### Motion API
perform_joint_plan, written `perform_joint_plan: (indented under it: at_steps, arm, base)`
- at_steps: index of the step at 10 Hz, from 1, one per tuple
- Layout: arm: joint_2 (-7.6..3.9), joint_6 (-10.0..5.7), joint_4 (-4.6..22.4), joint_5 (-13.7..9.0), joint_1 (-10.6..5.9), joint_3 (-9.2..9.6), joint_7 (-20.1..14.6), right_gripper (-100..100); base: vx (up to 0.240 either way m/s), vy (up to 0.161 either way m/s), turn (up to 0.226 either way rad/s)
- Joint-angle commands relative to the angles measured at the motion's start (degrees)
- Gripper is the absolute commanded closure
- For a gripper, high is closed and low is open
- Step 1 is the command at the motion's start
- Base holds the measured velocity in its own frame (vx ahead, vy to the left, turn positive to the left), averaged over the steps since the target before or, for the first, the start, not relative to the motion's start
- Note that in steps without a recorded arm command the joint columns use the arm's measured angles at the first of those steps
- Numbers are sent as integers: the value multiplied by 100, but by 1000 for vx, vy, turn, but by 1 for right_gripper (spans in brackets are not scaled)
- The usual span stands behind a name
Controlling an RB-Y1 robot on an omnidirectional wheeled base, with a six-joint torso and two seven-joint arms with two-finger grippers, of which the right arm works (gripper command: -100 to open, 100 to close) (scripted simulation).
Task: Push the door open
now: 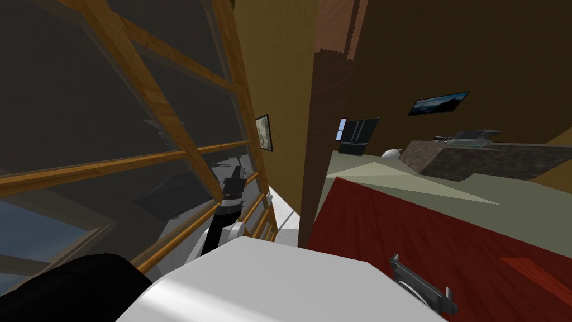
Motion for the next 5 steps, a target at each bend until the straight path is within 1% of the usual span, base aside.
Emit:
perform_joint_plan:
  at_steps: [1,3,5]
  arm:
    - [9,-57,2,-36,8,-1,-24,-100]
    - [15,-93,-11,-73,16,-9,-34,-100]
    - [17,-105,-15,-85,18,-11,-37,-100]
  base:
    - [11,113,-74]
    - [6,80,-37]
    - [5,42,-29]
